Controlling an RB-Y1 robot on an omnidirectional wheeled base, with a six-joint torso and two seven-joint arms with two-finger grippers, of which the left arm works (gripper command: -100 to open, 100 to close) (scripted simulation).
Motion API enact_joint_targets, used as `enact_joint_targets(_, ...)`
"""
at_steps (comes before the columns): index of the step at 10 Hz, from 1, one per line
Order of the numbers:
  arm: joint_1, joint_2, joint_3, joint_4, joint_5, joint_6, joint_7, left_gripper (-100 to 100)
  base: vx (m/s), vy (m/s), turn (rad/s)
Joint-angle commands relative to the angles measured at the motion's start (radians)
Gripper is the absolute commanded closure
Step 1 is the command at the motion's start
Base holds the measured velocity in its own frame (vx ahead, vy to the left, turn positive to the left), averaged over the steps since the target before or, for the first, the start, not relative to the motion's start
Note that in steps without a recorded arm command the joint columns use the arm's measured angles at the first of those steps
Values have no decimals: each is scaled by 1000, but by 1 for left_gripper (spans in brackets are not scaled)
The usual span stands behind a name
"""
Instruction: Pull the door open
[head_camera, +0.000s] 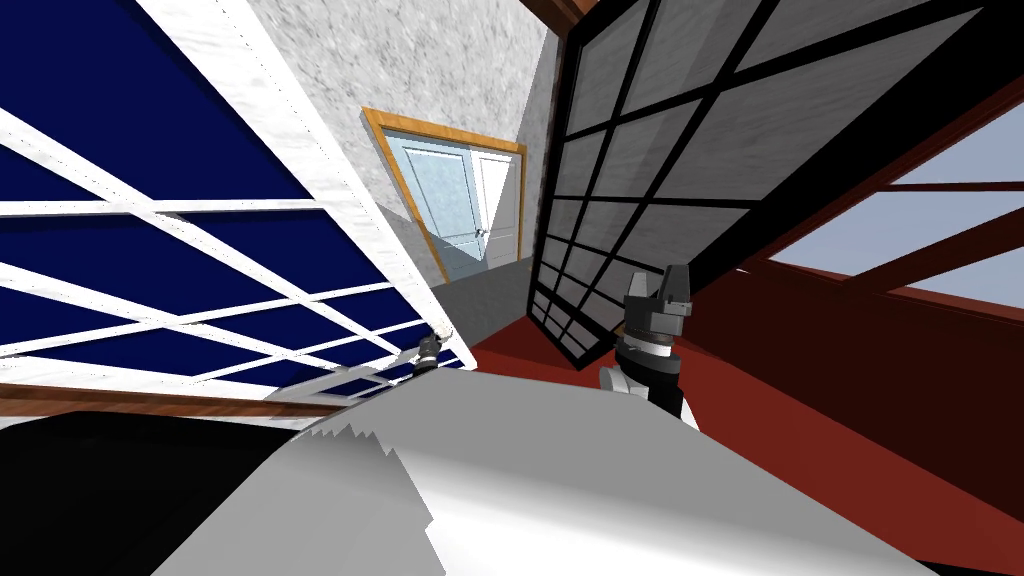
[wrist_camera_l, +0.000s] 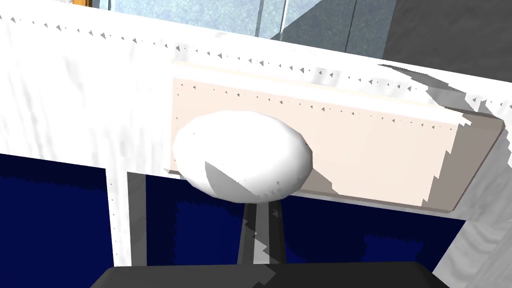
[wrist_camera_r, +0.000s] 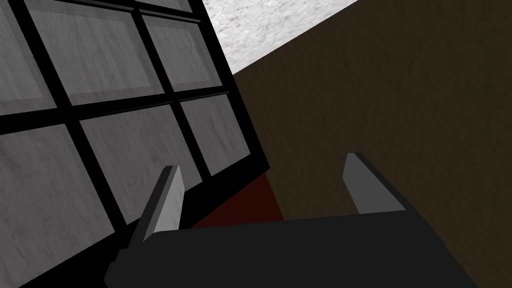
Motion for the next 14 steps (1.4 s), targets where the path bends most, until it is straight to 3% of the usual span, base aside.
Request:
enact_joint_targets(1,-4,-7,-6,-5,17,2,35,-100,-55,18,-15)
enact_joint_targets(6,-17,-32,-29,-25,78,9,165,-100,-83,3,-33)
enact_joint_targets(7,-17,-32,-29,-25,78,9,175,-100,-63,-6,-8)
enact_joint_targets(9,-24,-45,-42,-35,112,13,240,-100,-64,5,-35)
enact_joint_targets(12,-28,-53,-49,-41,129,16,295,-100,-46,9,-17)
enact_joint_targets(14,-36,-69,-63,-53,167,20,361,-100,-68,7,-39)
